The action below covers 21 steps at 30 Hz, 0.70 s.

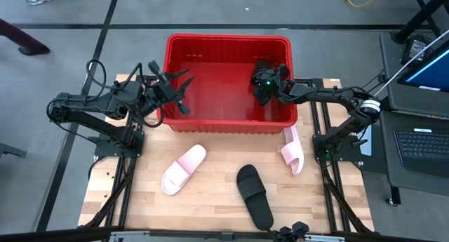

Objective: Pick and place slides into bin
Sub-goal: Put the top black slipper into the red bin, then put the black slipper into the red bin

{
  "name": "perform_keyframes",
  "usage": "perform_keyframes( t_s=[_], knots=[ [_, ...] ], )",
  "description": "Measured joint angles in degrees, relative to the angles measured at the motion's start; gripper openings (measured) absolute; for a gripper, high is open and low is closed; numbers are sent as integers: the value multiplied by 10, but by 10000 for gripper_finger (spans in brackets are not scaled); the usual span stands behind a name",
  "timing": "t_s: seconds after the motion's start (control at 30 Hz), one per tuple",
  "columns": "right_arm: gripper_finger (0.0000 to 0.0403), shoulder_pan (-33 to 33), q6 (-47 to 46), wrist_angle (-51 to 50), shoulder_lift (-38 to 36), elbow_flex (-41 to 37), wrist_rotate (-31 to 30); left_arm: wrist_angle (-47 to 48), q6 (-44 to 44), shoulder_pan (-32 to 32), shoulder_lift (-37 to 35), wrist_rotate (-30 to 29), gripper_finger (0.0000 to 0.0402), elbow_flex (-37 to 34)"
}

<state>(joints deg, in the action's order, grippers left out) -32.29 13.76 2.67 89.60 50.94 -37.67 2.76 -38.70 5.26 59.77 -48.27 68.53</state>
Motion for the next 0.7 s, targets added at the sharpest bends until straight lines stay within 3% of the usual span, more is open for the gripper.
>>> perform_keyframes(
  t_s=[0.7],
  knots=[
    [107, 3, 18, -9, -2, 0, -46, 0, 0, 0, 0, 0, 104, 0]
  ],
)
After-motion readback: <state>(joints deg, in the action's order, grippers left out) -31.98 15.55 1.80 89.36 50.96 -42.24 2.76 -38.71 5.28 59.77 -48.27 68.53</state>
